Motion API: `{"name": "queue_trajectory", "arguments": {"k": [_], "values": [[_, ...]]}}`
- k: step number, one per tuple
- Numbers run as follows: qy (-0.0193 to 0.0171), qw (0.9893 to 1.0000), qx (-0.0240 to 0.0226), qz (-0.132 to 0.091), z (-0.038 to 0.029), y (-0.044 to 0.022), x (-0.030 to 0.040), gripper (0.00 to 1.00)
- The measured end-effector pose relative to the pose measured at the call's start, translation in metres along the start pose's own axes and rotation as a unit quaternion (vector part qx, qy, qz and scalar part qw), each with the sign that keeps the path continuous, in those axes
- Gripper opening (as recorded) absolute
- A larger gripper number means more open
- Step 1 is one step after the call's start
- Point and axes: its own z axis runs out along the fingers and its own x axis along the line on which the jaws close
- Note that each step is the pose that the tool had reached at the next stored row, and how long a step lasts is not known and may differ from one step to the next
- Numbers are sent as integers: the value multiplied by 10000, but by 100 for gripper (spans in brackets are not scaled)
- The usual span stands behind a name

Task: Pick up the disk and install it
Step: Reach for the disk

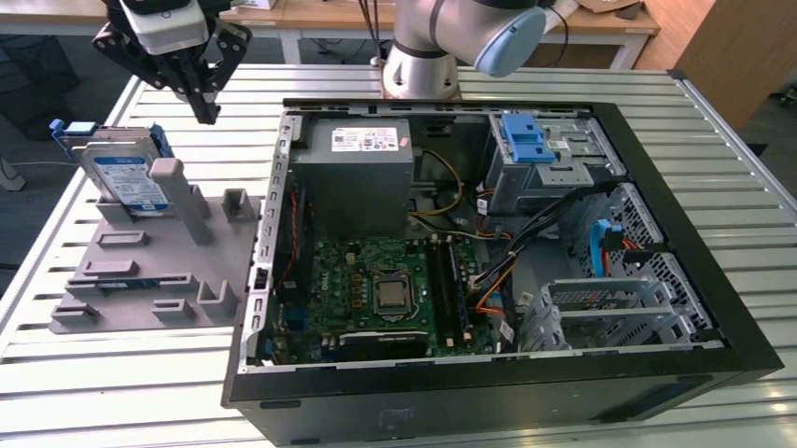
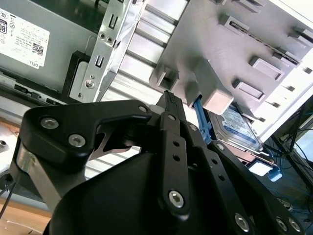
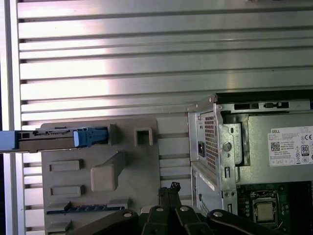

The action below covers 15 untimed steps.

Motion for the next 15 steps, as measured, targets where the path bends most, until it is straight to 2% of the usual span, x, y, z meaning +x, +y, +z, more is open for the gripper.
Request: {"name": "queue_trajectory", "arguments": {"k": [15], "values": [[0, 10000, 0, 0, 4, -4, 47, 11]]}}
